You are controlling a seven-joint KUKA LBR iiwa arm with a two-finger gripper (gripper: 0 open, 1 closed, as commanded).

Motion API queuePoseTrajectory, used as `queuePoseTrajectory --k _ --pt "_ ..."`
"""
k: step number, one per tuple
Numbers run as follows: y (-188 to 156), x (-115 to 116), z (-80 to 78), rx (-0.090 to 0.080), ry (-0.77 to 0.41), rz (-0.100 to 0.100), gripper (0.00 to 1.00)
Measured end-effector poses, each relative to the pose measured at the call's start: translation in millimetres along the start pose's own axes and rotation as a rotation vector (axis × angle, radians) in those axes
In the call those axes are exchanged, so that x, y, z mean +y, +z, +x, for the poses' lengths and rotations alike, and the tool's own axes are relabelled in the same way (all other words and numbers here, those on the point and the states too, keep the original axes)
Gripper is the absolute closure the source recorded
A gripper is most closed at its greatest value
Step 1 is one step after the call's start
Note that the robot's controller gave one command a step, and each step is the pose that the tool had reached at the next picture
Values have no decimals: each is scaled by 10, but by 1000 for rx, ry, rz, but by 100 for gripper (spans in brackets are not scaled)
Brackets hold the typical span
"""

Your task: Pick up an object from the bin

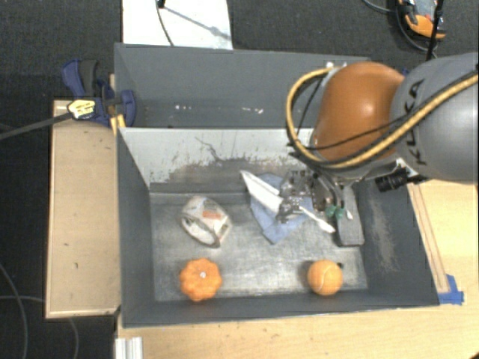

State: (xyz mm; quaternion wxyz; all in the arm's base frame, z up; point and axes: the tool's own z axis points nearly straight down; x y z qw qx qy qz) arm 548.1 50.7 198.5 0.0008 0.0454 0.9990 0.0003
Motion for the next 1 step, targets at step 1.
queuePoseTrajectory --k 1 --pt "-167 9 47 6 -86 2 100"
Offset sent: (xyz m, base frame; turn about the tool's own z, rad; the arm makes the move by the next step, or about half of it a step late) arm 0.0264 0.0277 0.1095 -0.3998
